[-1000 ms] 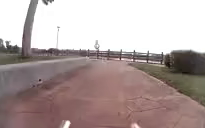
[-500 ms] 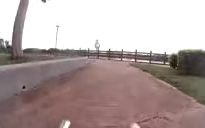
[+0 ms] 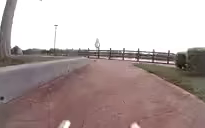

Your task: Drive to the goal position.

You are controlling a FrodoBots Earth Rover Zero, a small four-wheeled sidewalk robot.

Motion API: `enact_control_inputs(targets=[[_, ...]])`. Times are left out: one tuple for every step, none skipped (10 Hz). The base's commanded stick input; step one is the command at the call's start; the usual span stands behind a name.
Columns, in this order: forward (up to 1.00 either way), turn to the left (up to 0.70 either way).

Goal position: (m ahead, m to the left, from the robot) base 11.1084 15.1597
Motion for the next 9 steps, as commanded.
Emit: enact_control_inputs(targets=[[1.0, 0.0], [1.0, 0.0], [1.0, 0.0], [1.0, 0.0], [1.0, 0.0], [1.0, -0.01], [1.0, -0.29], [1.0, -0.35], [1.0, -0.04]])
